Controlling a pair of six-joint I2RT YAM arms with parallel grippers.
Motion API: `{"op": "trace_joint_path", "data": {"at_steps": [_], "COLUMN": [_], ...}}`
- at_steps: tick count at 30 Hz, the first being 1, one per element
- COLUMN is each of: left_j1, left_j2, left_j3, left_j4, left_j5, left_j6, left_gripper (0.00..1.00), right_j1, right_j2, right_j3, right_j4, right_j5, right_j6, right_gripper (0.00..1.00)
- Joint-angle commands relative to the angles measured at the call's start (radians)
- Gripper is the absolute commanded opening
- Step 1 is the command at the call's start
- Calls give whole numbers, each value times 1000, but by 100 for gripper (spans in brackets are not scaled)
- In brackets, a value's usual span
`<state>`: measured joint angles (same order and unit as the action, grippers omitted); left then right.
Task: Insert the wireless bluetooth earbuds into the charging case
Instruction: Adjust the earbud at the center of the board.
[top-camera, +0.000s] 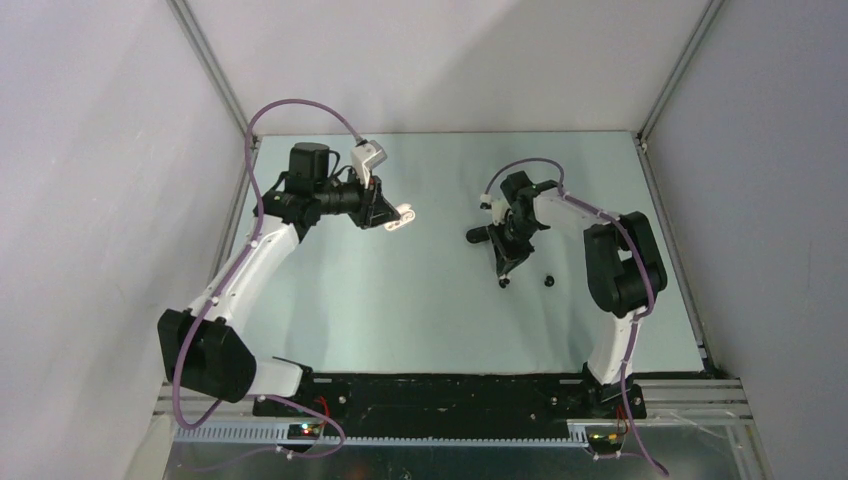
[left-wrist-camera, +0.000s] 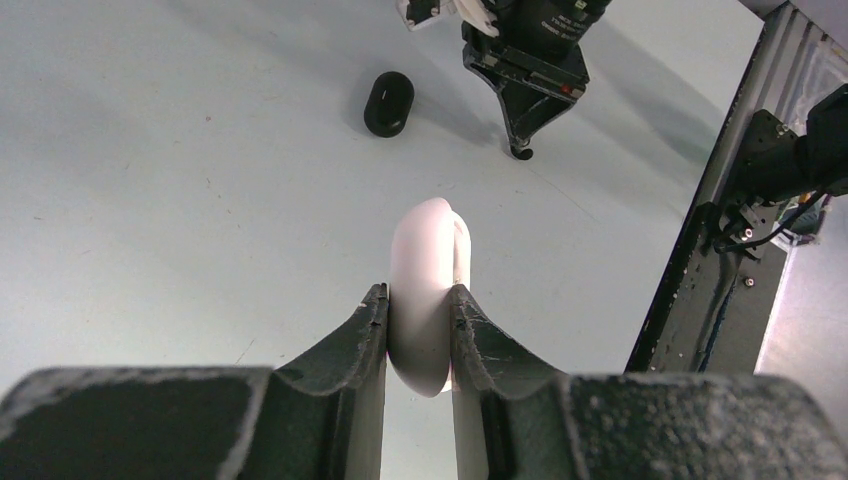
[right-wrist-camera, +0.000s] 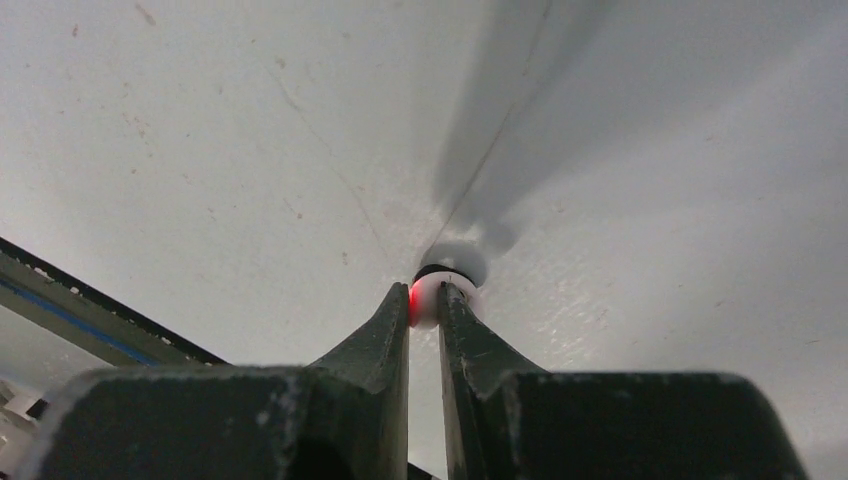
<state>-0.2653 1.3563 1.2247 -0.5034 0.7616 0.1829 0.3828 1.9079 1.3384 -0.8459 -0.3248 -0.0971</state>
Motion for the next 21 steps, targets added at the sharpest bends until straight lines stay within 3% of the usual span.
{"op": "trace_joint_path", "data": {"at_steps": [1, 11, 21], "left_j1": [9, 9, 9], "left_j2": [5, 33, 44], "left_j3": [18, 39, 45], "left_j4": [9, 7, 7], "left_j5": [-1, 5, 7], "left_j6": [-17, -33, -44], "left_gripper": [0, 0, 0], "right_j1": [-51, -174, -219], "right_j2": [46, 174, 248], "right_j3": [53, 178, 281], "right_j4": [7, -14, 4], "right_j5": [-31, -62, 36], "right_j6": [-24, -173, -244], "right_gripper": [17, 19, 23]}}
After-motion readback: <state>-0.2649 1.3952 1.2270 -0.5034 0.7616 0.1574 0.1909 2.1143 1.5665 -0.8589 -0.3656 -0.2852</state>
